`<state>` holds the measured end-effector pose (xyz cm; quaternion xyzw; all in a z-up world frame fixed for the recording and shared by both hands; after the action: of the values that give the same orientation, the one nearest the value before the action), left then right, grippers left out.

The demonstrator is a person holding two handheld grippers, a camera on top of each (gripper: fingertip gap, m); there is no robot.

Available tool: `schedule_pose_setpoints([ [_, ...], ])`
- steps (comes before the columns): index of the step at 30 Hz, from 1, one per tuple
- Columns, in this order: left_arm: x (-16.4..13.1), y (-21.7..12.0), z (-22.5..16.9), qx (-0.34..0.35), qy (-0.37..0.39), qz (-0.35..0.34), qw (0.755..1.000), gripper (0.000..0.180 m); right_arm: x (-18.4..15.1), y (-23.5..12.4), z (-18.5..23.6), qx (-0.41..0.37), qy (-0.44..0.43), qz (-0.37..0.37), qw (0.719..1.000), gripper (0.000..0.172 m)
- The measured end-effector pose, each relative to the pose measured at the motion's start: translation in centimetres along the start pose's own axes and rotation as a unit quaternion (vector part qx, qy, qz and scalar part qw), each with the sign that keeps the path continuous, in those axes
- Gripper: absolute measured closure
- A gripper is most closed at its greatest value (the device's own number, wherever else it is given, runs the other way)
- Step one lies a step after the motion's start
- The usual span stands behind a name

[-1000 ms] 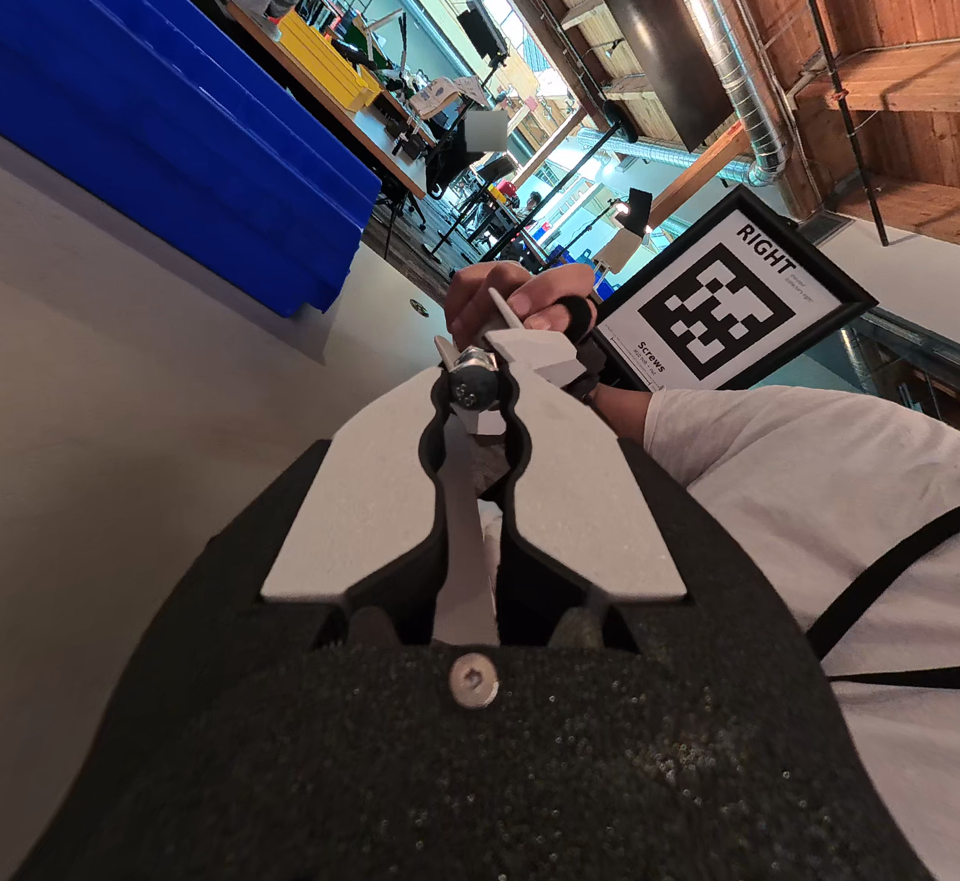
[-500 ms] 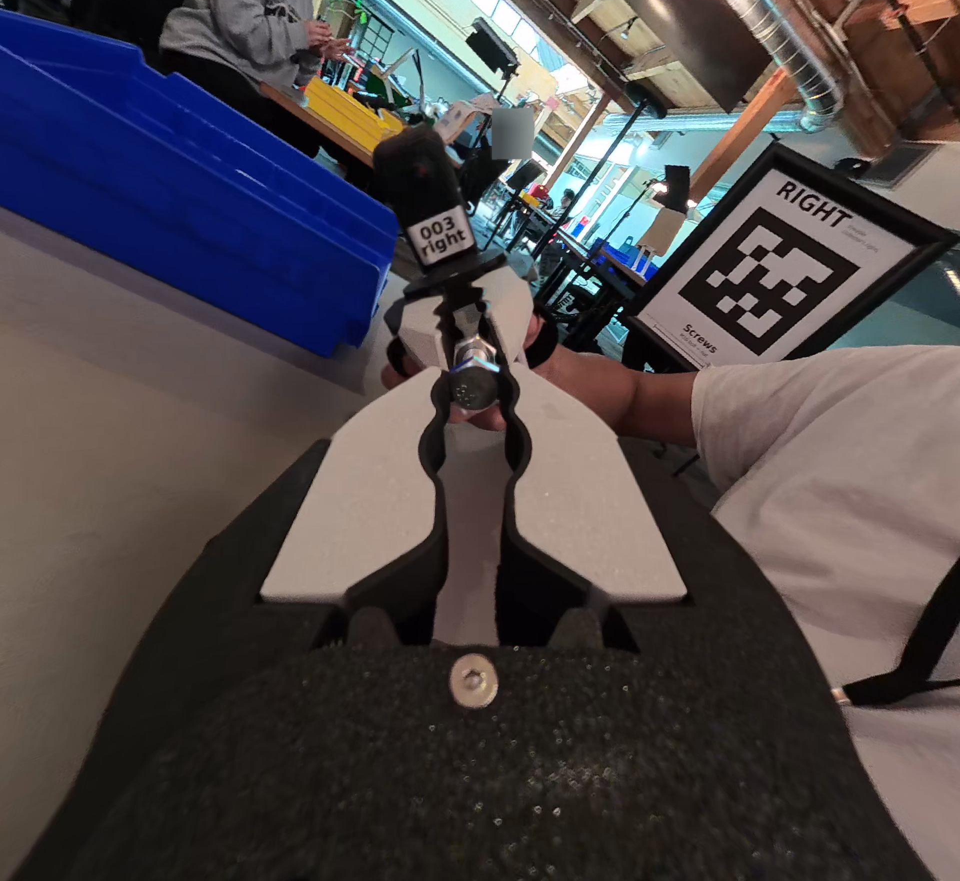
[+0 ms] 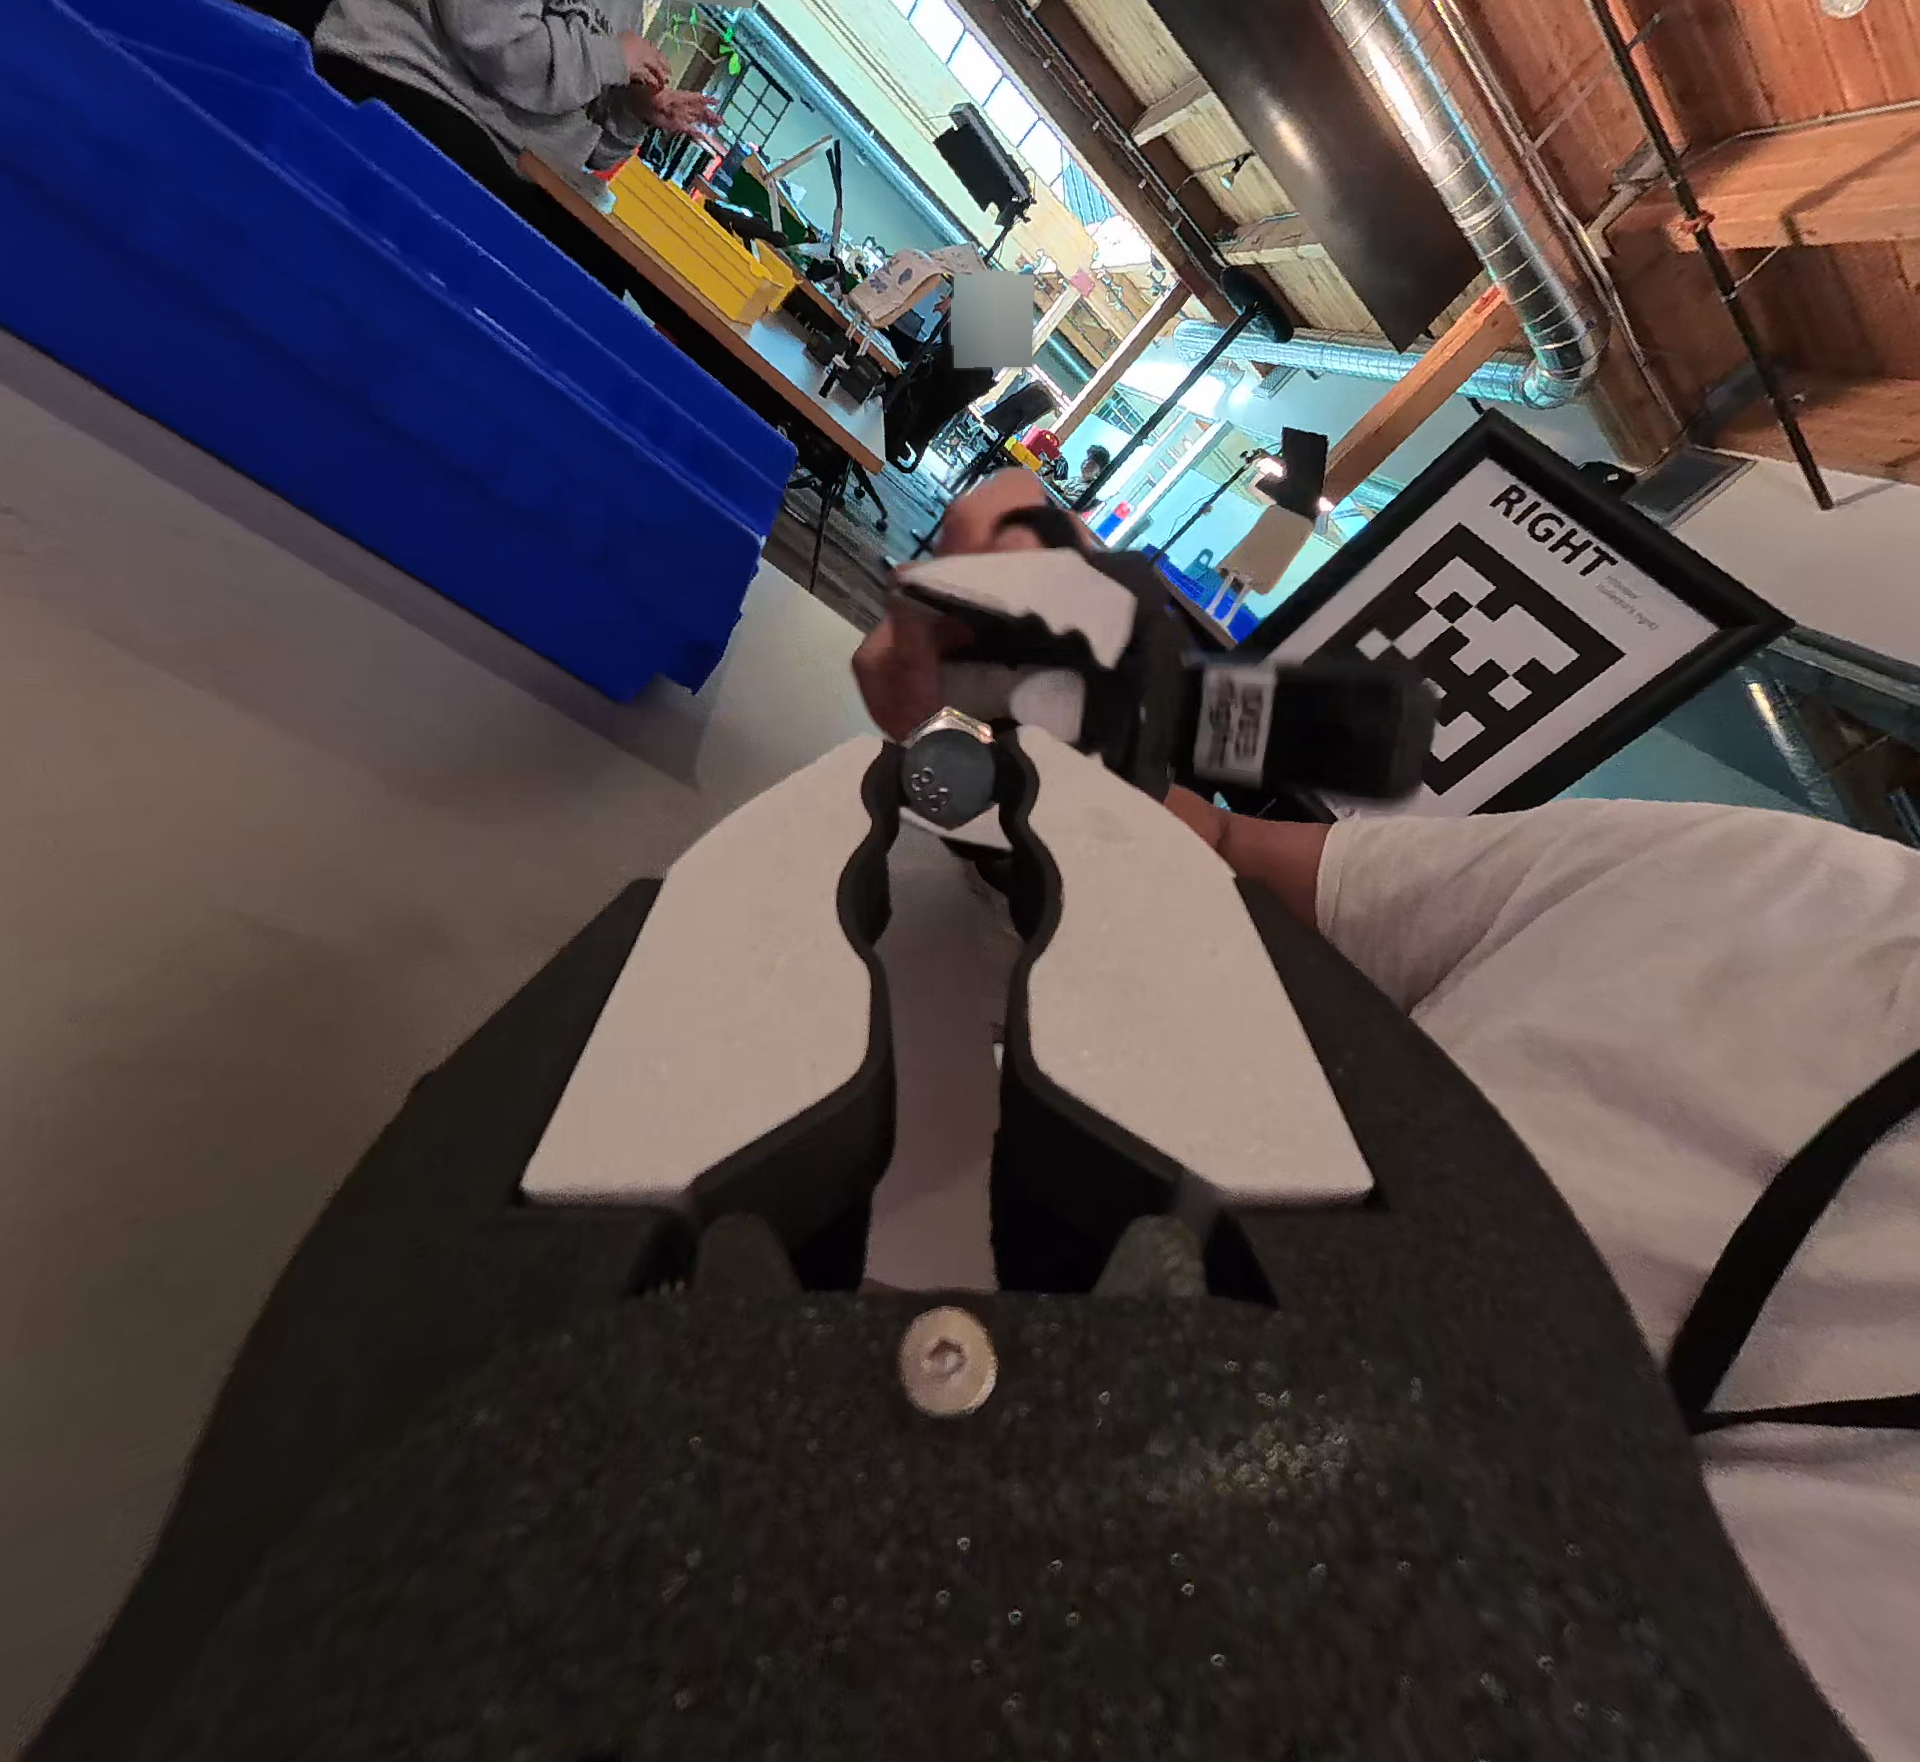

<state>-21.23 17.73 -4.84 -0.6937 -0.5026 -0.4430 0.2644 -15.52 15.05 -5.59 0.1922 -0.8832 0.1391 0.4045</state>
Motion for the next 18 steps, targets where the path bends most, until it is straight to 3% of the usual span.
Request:
schedule_pose_setpoints([
  [3,-0.3,0.2,0.1,-0.004,-0.019,0.003,1.0,0.163,0.5,-0.5,1.4,-0.066,-0.231,-0.012,0.971,0.127],
  [8,-0.7,0.7,-0.2,-0.023,-0.037,0.008,0.999,0.163,1.3,-0.6,2.4,-0.091,-0.311,-0.039,0.945,0.128],
  [14,-1.4,1.3,-0.8,-0.029,-0.023,0.029,0.999,0.163,1.0,-0.3,2.1,-0.087,-0.295,-0.034,0.951,0.153],
  [18,-1.2,1.3,-1.4,-0.04,0.004,0.03,0.999,0.163,1.5,-0.6,1.9,-0.019,-0.134,-0.03,0.99,0.153],
])
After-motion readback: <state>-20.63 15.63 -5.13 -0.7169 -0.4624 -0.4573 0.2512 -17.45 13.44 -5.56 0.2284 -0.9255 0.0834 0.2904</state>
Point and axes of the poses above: each gripper's, where its closed fingertips meet, y out along the fingers, x out of its top, z = x × y across the jaws, the point moved 2 cm from there along -y, back along the fingers, and after that the axes turned 13 degrees about y, right-handed, at the moved point
